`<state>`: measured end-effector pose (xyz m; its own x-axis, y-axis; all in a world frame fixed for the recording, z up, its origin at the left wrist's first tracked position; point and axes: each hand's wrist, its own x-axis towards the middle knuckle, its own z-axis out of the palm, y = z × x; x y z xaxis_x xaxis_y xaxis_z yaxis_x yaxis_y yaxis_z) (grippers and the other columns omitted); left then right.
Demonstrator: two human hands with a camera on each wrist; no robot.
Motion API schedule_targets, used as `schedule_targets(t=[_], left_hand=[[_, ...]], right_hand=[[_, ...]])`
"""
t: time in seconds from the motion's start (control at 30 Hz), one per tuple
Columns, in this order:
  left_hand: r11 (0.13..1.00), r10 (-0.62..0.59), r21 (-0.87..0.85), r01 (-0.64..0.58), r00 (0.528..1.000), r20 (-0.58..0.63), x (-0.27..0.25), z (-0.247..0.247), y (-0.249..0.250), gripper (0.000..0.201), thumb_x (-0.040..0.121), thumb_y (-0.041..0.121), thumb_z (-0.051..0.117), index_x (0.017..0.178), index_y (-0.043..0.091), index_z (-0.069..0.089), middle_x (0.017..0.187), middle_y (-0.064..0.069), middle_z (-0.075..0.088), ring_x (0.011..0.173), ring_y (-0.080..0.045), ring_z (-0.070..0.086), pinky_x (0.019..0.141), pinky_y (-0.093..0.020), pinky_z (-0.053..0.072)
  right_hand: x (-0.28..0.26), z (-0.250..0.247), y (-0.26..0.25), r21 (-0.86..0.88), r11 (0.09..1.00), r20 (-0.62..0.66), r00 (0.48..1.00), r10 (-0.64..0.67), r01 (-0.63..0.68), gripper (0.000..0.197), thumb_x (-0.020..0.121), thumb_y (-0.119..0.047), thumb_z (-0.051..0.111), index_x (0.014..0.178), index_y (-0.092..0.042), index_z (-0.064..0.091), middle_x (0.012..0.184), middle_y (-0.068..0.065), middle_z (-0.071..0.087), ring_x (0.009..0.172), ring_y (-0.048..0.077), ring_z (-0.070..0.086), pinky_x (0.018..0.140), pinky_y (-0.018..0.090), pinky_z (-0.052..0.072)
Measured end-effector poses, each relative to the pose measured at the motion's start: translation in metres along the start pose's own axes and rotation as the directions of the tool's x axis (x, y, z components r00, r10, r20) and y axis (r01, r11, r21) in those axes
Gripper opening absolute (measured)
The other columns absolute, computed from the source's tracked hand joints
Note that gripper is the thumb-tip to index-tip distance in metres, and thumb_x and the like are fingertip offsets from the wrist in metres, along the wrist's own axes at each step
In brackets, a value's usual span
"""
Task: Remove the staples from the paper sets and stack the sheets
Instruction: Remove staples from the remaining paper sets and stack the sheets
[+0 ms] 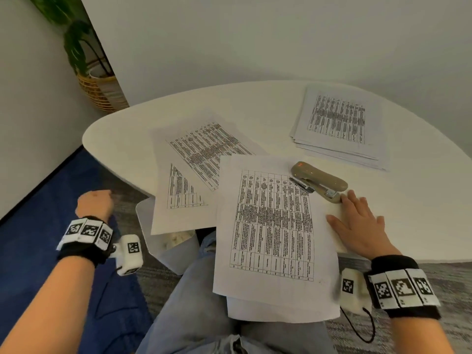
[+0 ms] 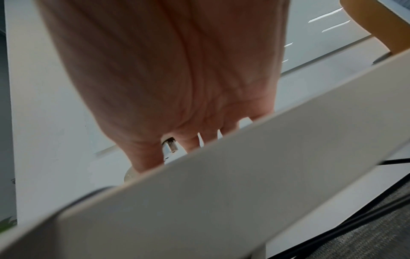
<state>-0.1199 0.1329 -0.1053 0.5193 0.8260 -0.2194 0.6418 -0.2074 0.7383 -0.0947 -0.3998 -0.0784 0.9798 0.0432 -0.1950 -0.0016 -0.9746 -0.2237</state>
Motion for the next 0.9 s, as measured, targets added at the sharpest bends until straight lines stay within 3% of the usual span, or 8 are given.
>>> schedule_targets(t=[0.1, 0.3, 0.47, 0.53, 0.6, 0.7, 0.8, 0.9], left_hand=[[0.986, -0.057, 0.16, 0.036, 0.99, 0.13, -0.016, 0.018, -0.04, 0.02, 0.086, 0.012, 0.062, 0.101, 0.003, 0.073, 0.102, -0.016, 0.07, 0.094, -0.031, 0.065, 0.082, -0.035, 0.052], [0.973, -0.229, 0.096, 0.209, 0.91, 0.346, -0.042, 0.049, -0.049, 0.019, 0.082, -0.008, 0.066, 0.068, 0.004, 0.061, 0.068, -0.007, 0.062, 0.045, -0.012, 0.058, 0.033, -0.01, 0.042], [0.978, -0.209, 0.072, 0.196, 0.909, 0.361, -0.047, 0.053, -0.044, 0.008, 0.088, -0.01, 0.057, 0.084, -0.005, 0.062, 0.043, 0.005, 0.056, 0.025, 0.003, 0.047, 0.029, -0.008, 0.035], [0.983, -0.185, 0.058, 0.176, 0.914, 0.36, -0.043, 0.052, -0.043, 0.027, 0.092, -0.012, 0.048, 0.117, -0.013, 0.056, 0.032, 0.007, 0.052, 0.029, 0.004, 0.05, 0.033, -0.007, 0.038], [0.989, -0.136, -0.008, 0.149, 0.919, 0.371, -0.039, 0.048, -0.04, 0.035, 0.095, -0.007, 0.044, 0.13, -0.009, 0.05, 0.059, -0.008, 0.07, 0.056, -0.002, 0.066, 0.053, -0.011, 0.046], [0.993, -0.088, -0.054, 0.104, 0.966, 0.241, -0.036, 0.04, -0.034, 0.033, 0.093, 0.003, 0.05, 0.124, 0.003, 0.061, 0.12, -0.016, 0.062, 0.105, -0.03, 0.06, 0.085, -0.029, 0.045], [0.981, 0.166, -0.096, -0.168, 0.986, -0.028, -0.044, 0.025, -0.017, 0.035, 0.088, 0.006, 0.053, 0.12, 0.01, 0.065, 0.121, -0.013, 0.064, 0.109, -0.03, 0.059, 0.093, -0.03, 0.044], [0.902, 0.411, -0.085, -0.424, 0.902, -0.133, -0.059, 0.006, 0.016, 0.031, 0.088, 0.007, 0.053, 0.115, 0.012, 0.066, 0.116, -0.012, 0.064, 0.107, -0.027, 0.059, 0.092, -0.028, 0.042]], right_hand=[[0.002, 0.002, 0.003, 0.006, 1.0, -0.03, 1.0, -0.008, 0.008, 0.066, 0.095, -0.049, 0.037, 0.149, -0.018, 0.017, 0.159, -0.001, 0.003, 0.146, 0.021, 0.004, 0.112, 0.056, 0.017], [0.004, 0.005, 0.005, 0.002, 1.0, -0.038, 0.999, -0.008, 0.008, 0.066, 0.094, -0.05, 0.038, 0.148, -0.018, 0.019, 0.159, -0.002, 0.005, 0.145, 0.021, 0.005, 0.111, 0.056, 0.017], [0.005, 0.005, 0.005, -0.003, 1.0, -0.028, 1.0, -0.005, 0.005, 0.066, 0.093, -0.05, 0.038, 0.148, -0.019, 0.019, 0.159, -0.002, 0.005, 0.145, 0.021, 0.005, 0.111, 0.057, 0.018], [0.006, 0.005, 0.006, -0.003, 1.0, -0.021, 1.0, -0.004, 0.004, 0.066, 0.093, -0.05, 0.038, 0.148, -0.019, 0.019, 0.159, -0.002, 0.005, 0.145, 0.021, 0.006, 0.111, 0.057, 0.018], [0.007, 0.005, 0.006, -0.004, 1.0, -0.022, 1.0, -0.004, 0.004, 0.067, 0.093, -0.05, 0.038, 0.149, -0.019, 0.019, 0.159, -0.002, 0.005, 0.145, 0.021, 0.006, 0.111, 0.057, 0.018], [0.006, 0.005, 0.006, 0.005, 1.0, -0.033, 0.999, 0.003, -0.003, 0.067, 0.093, -0.05, 0.039, 0.148, -0.018, 0.02, 0.159, -0.001, 0.006, 0.145, 0.021, 0.007, 0.111, 0.057, 0.019], [0.005, 0.002, 0.005, 0.023, 1.0, 0.0, 1.0, 0.003, -0.003, 0.066, 0.092, -0.049, 0.043, 0.147, -0.019, 0.022, 0.159, 0.001, 0.009, 0.145, 0.023, 0.01, 0.11, 0.056, 0.021], [0.003, -0.016, -0.001, 0.156, 0.987, 0.006, 1.0, 0.025, -0.025, 0.067, 0.088, -0.046, 0.051, 0.142, -0.013, 0.029, 0.15, 0.015, 0.03, 0.136, 0.031, 0.031, 0.106, 0.049, 0.029]])
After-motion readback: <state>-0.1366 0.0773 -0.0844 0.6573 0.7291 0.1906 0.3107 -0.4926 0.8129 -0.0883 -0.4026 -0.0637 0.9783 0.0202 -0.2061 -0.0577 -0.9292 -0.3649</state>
